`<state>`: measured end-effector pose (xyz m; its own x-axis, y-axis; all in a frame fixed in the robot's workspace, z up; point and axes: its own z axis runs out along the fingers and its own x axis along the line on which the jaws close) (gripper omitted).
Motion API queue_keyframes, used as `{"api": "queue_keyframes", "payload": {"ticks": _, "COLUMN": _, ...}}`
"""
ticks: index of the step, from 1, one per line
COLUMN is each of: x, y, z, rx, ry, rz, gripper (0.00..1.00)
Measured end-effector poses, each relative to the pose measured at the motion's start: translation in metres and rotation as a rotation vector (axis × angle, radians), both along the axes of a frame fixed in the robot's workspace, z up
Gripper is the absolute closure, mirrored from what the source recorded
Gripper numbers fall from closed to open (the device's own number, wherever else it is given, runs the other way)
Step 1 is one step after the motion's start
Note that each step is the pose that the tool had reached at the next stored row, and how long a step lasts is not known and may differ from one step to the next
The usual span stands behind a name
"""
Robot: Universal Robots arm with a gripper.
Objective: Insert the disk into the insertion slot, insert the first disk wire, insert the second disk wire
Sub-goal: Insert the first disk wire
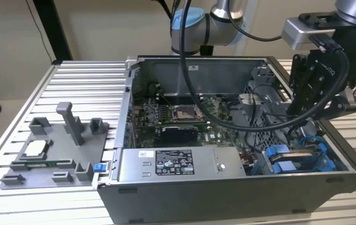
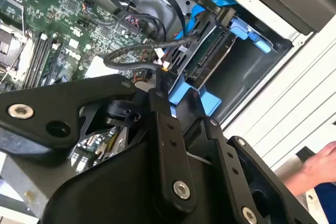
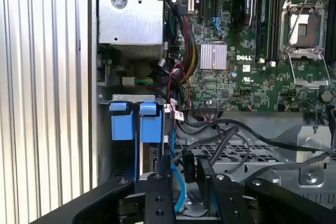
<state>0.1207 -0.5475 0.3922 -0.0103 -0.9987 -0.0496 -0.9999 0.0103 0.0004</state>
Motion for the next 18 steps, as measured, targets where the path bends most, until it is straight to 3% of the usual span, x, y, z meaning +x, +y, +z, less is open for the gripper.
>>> {"api": "queue_keyframes", "payload": {"ticks": 9, "x": -0.0013, "y": 0.0004, "z": -0.0054, "rx": 0.0088, "ry": -0.0019, "rz": 0.0, "gripper": 0.0}}
{"api": "queue_keyframes", "payload": {"ticks": 18, "x": -0.0017, "y": 0.0004, "z": -0.0064, "rx": 0.0098, "ry": -0.0081, "rz": 0.003, "gripper": 0.0}}
